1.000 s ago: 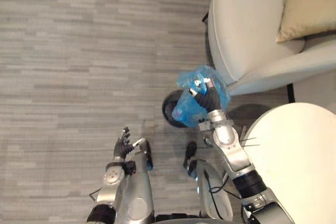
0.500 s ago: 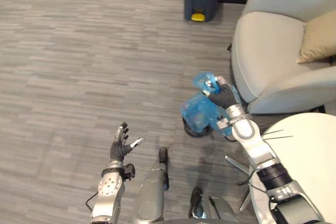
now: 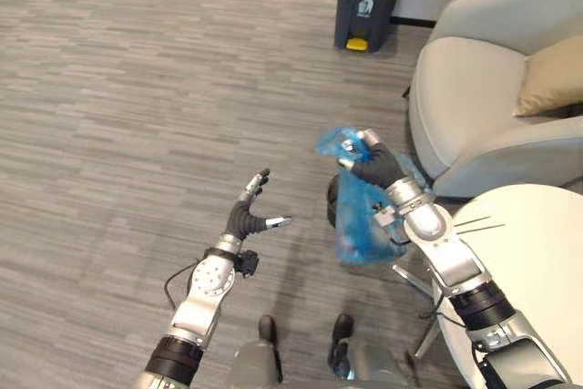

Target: Gather rubbish on tea table into small bin, then transfer packed bag to large trash can.

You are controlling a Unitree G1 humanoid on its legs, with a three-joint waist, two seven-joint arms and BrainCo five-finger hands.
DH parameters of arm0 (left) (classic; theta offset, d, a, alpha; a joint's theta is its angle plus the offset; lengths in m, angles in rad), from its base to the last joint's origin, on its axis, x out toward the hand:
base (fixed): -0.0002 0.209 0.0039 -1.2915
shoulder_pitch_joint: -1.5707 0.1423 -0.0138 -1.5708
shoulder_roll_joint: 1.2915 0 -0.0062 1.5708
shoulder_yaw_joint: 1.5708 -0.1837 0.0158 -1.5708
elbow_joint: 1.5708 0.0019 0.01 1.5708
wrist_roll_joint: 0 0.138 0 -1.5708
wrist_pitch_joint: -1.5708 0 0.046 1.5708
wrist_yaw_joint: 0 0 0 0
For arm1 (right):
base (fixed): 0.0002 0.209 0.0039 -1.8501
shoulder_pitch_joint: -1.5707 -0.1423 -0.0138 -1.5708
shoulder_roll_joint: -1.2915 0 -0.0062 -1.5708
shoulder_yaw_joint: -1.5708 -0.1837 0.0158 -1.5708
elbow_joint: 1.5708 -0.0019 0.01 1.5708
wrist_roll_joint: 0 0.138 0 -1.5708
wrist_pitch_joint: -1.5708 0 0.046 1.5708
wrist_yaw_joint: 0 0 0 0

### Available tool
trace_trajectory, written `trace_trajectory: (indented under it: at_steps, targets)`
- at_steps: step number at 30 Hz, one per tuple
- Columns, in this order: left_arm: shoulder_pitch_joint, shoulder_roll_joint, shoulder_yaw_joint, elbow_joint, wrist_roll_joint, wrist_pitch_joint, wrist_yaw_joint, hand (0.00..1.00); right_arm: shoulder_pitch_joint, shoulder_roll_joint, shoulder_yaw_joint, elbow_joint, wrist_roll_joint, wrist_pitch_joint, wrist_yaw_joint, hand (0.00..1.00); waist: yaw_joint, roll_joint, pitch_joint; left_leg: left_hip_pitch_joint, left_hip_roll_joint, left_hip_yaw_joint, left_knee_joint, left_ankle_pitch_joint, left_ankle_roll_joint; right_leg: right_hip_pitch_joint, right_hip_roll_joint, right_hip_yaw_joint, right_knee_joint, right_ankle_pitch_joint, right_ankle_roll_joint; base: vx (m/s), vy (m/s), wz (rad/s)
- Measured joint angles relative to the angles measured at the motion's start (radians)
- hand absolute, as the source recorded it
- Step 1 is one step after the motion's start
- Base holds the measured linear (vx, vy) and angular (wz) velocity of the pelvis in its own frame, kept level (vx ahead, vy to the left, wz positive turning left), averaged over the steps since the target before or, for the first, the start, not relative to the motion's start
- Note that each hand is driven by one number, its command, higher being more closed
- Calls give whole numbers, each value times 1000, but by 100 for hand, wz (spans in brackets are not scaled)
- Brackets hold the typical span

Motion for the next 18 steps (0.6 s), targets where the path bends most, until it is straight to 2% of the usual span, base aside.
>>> trace_trajectory:
  at_steps: [3, 6, 12, 18]
  targets:
    - [-22, -42, -28, 38, 0, 5, 6, 0, -37, 79, 93, -23, 37, 0, 19, 100, 4, -9, -31, 17, -2, 23, -11, 1, 1, 21, 11, 52, -56, 47, 0, -40, 54, -28]
    - [-45, -58, -49, 89, -1, 19, 25, 0, -43, 136, 182, -23, 58, 4, 35, 100, 5, -25, -58, 22, -1, 42, -11, 0, 2, 23, 11, 81, -73, 60, 0, -59, 17, -23]
    - [-81, -66, -63, 127, 0, 23, 54, 0, -91, 155, 270, 13, 113, 25, 47, 100, 2, -29, -61, 55, 1, 52, -32, 19, 9, 45, 18, 110, -86, 65, 1, -86, -26, -9]
    - [-101, -68, -106, 144, 21, 29, 93, 0, -145, 235, 404, 138, 113, 30, 48, 100, 15, -28, -87, 74, 2, 51, -77, 48, -3, 59, 31, 111, -123, 84, -4, -37, -27, 0]
